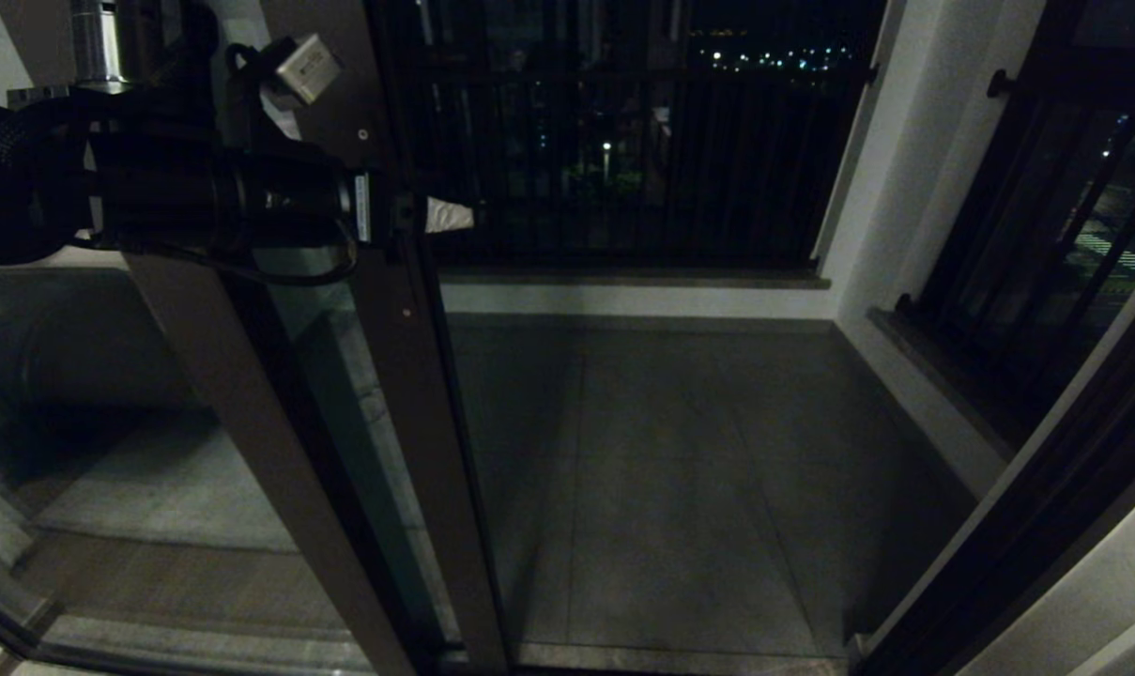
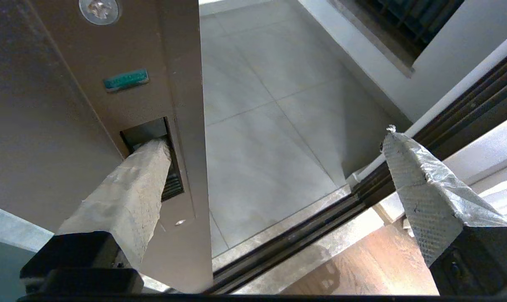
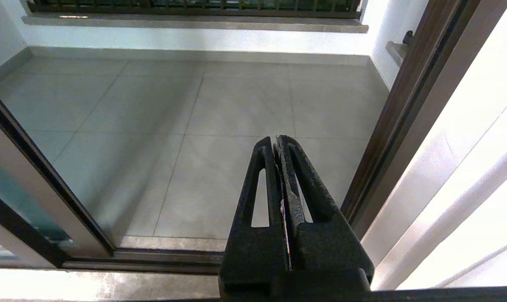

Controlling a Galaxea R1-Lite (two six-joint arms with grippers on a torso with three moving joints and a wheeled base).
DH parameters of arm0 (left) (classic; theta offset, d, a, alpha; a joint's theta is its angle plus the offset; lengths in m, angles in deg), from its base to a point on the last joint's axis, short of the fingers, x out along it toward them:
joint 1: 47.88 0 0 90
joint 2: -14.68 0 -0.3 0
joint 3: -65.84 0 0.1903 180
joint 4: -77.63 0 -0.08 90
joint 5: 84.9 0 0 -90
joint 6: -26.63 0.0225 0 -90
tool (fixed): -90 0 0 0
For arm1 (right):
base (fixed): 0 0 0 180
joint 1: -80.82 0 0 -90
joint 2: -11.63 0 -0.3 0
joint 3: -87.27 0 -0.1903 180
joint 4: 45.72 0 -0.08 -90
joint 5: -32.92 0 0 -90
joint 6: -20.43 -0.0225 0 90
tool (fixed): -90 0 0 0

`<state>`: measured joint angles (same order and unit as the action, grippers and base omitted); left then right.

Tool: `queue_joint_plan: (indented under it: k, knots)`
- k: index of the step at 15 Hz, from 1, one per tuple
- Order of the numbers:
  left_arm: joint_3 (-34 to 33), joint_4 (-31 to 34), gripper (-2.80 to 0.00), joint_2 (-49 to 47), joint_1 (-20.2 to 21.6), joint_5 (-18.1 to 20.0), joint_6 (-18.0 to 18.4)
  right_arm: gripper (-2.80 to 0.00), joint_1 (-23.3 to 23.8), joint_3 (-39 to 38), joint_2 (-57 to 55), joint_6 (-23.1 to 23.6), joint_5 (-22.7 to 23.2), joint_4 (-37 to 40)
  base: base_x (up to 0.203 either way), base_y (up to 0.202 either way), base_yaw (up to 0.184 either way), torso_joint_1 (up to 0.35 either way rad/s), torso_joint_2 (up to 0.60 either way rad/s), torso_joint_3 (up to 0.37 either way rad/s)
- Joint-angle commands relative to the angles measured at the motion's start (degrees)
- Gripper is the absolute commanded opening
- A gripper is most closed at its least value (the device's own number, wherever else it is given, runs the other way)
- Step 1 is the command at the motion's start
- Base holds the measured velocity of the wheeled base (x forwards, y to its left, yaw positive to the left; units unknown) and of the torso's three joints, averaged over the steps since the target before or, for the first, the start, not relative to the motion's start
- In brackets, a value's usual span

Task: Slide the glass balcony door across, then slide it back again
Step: Close the slid door

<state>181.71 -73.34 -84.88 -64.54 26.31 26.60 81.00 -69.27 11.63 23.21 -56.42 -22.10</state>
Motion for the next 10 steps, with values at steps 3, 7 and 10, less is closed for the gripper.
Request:
queue_joint_plan:
  k: [3, 7, 10]
  knots:
    - [-0.16, -0.62, 0.0, -0.19, -0.77, 0.32, -0.01, -2.8, -0.01, -0.01, -0.09, 0.03, 0.04, 0.02, 0.0, 0.0, 0.0, 0.0, 0.0, 0.0]
    - [-1.65, -0.3, 0.0, 1.07, -0.94, 0.32, -0.06, -2.8, -0.08, -0.01, -0.09, 0.03, 0.04, 0.02, 0.0, 0.0, 0.0, 0.0, 0.0, 0.0]
    - [-4.47, -0.3, 0.0, 2.94, -0.75, 0.16, -0.06, -2.8, -0.01, -0.01, -0.09, 0.03, 0.04, 0.02, 0.0, 0.0, 0.0, 0.0, 0.0, 0.0]
